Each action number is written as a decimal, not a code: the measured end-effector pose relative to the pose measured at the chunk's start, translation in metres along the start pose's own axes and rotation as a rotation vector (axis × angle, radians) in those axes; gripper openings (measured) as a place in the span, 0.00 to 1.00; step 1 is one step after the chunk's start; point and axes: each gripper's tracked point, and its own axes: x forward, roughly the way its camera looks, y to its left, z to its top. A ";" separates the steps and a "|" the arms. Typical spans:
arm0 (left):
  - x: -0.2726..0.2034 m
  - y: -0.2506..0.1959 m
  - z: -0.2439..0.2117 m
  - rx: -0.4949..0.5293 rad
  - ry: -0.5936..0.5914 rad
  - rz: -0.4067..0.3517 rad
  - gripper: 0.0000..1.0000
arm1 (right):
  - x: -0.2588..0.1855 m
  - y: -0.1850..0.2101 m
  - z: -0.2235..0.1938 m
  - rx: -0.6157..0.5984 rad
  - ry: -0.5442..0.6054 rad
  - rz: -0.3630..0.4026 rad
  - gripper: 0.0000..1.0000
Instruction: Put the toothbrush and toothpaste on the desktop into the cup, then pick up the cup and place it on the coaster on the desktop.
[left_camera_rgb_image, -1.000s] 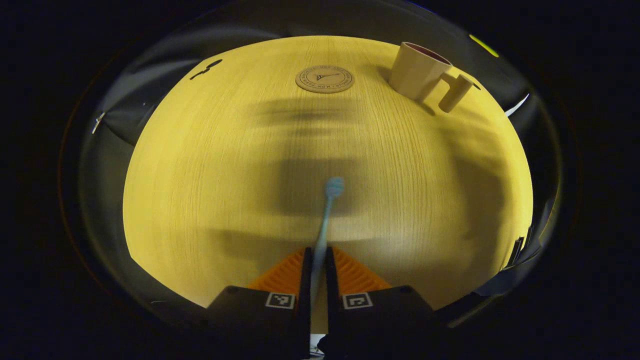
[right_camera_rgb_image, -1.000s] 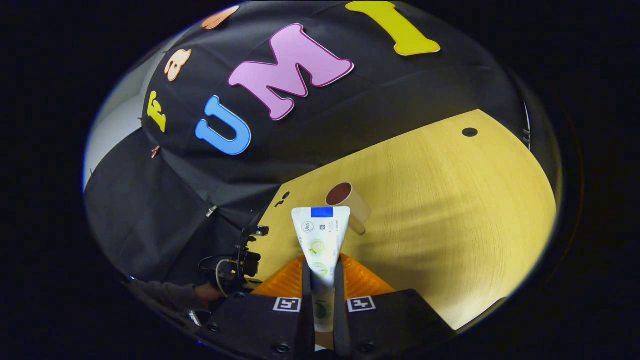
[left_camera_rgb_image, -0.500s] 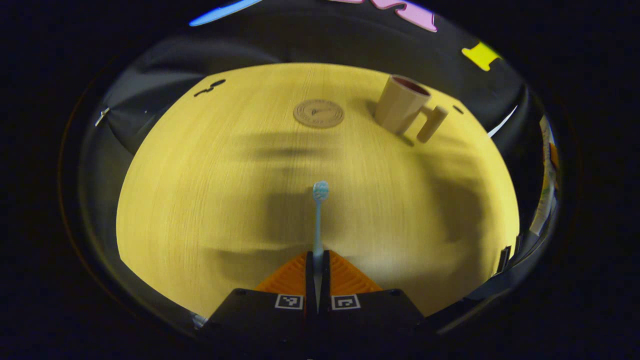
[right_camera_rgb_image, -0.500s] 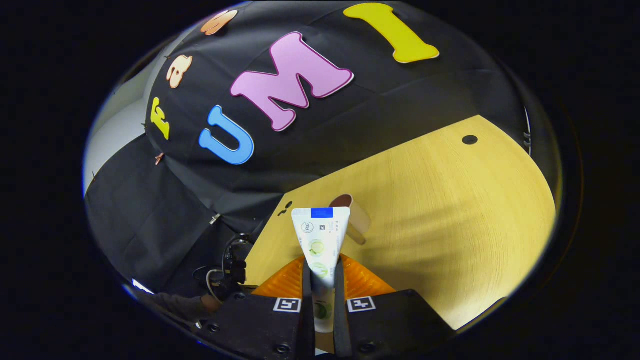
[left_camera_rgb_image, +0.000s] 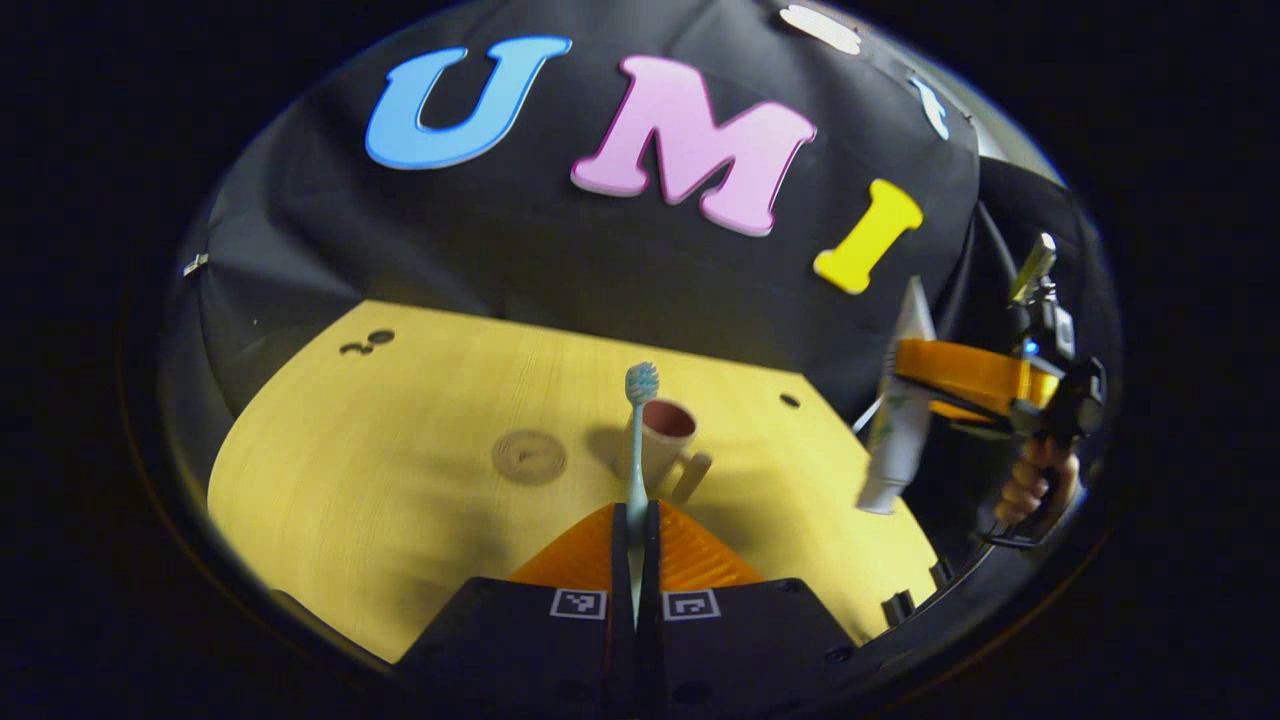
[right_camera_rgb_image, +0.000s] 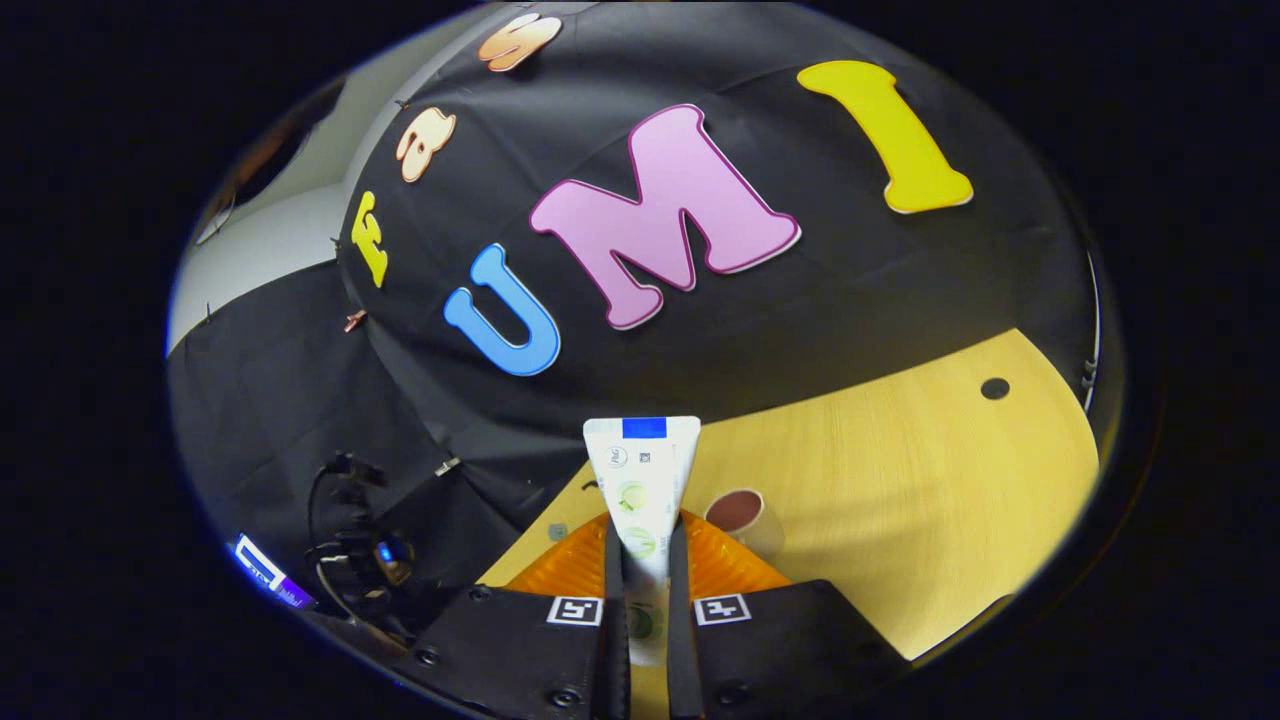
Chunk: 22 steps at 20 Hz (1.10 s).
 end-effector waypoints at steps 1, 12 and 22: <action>-0.001 -0.002 0.012 -0.004 -0.046 -0.011 0.06 | 0.015 -0.004 0.005 -0.022 -0.017 -0.001 0.18; 0.035 -0.007 0.066 -0.086 -0.321 -0.066 0.06 | 0.177 -0.059 -0.025 -0.177 -0.042 0.000 0.18; 0.090 0.003 0.086 -0.172 -0.423 -0.052 0.06 | 0.215 -0.094 -0.086 -0.278 0.060 -0.030 0.18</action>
